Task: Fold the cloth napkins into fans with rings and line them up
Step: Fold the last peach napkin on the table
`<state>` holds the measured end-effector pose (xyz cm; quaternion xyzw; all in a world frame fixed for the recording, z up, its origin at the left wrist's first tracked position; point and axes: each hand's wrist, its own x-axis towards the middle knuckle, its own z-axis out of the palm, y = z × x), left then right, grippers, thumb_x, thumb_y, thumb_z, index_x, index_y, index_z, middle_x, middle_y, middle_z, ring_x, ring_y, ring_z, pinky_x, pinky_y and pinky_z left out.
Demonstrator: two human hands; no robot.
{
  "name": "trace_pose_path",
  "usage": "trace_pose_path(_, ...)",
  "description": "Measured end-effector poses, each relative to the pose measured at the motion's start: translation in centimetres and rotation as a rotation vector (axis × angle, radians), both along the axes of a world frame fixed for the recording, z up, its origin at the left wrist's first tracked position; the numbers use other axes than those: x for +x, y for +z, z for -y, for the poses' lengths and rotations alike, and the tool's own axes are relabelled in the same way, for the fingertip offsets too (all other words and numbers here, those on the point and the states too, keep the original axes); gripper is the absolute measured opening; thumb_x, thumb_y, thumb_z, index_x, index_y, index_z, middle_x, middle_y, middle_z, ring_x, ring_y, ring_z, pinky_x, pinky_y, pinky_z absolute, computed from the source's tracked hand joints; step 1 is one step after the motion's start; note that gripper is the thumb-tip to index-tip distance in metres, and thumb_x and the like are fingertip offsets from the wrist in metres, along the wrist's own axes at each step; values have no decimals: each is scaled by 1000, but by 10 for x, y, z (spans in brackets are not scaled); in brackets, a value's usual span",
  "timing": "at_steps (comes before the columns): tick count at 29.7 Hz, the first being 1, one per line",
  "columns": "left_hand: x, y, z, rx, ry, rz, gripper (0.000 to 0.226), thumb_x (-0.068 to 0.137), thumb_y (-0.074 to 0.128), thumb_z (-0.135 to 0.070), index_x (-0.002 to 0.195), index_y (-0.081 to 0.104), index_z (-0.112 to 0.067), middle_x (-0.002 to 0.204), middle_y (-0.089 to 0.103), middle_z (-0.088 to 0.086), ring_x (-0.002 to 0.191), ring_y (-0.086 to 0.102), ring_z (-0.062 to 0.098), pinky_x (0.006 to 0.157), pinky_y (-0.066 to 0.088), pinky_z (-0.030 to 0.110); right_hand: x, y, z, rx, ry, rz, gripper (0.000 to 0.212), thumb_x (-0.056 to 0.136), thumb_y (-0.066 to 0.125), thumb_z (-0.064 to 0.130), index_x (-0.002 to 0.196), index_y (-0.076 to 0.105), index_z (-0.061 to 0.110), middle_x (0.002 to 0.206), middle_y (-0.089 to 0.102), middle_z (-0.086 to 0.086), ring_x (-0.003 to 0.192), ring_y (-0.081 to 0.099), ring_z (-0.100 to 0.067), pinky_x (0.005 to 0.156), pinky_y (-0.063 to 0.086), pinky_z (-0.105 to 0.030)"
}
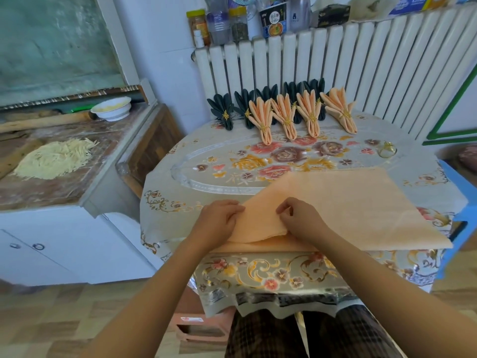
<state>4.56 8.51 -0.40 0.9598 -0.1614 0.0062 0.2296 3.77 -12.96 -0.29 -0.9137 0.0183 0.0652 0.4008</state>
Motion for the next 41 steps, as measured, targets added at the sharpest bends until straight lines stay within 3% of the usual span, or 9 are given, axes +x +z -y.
trace_pose_path(4, -6, -7, -6, 235, -172, -150, 51, 103, 37, -30, 151, 20, -29, 159, 17, -7, 146, 12, 10, 119, 11, 34, -9, -8, 6, -142, -9, 103, 19, 90, 45, 12, 104, 58, 14, 96, 58, 0, 81, 52, -17, 66, 39, -29)
trace_pose_path(11, -18, -20, -11, 394, -232, -117, 52, 105, 18, -35, 152, -4, -28, 159, -10, -9, 146, -9, 6, 114, -10, 25, -17, -19, 14, -120, 18, 158, 23, 93, 41, 5, 109, 56, 11, 102, 55, -6, 74, 43, -12, 60, 27, -23)
trace_pose_path(14, -18, -27, -12, 442, -228, -79, 59, 96, -1, -50, 150, -11, -29, 154, -19, -13, 146, -12, 6, 113, -13, 24, -21, -22, 14, -120, 18, 157, 24, 95, 40, 6, 115, 53, 12, 110, 54, -7, 75, 43, -10, 65, 28, -21)
trace_pose_path(17, -19, -30, -12, 443, -239, -73, 72, 82, -13, -57, 150, -11, -31, 152, -20, -14, 145, -13, 6, 114, -13, 26, -27, -24, 10, -115, 10, 169, 29, 96, 40, 6, 122, 50, 12, 121, 50, -8, 93, 50, -19, 76, 34, -24)
trace_pose_path(21, -19, -22, -3, 323, -177, -83, 52, 103, 22, -37, 153, 16, -22, 161, 6, -6, 147, 2, 9, 117, -3, 28, -34, -28, 7, -119, -17, 243, 29, 97, 41, 7, 124, 50, 10, 124, 49, -9, 95, 51, -20, 77, 36, -24)
trace_pose_path(25, -21, -11, 17, 179, -92, -46, 43, 99, 37, -21, 140, 38, -8, 156, 24, 6, 143, 19, 17, 115, 9, 24, -33, -30, 4, -143, -33, 267, 29, 97, 42, 7, 124, 50, 9, 122, 51, -10, 99, 52, -24, 76, 38, -25)
trace_pose_path(27, -23, -14, 25, 178, -71, -101, 52, 100, 35, -27, 148, 25, -9, 160, 10, 7, 146, 9, 17, 116, 4, 26, -32, -31, 3, -157, -27, 268, 29, 97, 42, 7, 124, 50, 9, 122, 51, -10, 100, 52, -24, 76, 37, -25)
trace_pose_path(31, -21, -30, 29, 414, -106, -109, 64, 101, 17, -47, 152, -9, -20, 159, -18, 0, 146, -17, 14, 118, -10, 32, -33, -30, 3, -199, -21, 279, 29, 97, 41, 7, 125, 50, 8, 121, 50, -10, 107, 50, -25, 82, 41, -29)
trace_pose_path(41, -20, -32, 29, 475, -130, -95, 59, 100, 13, -51, 151, -9, -32, 159, -19, -2, 146, -18, 15, 119, -8, 37, -32, -35, 2, -350, -34, 329, 38, 85, 53, -2, 122, 56, 7, 124, 47, -15, 112, 46, -33, 88, 43, -40)
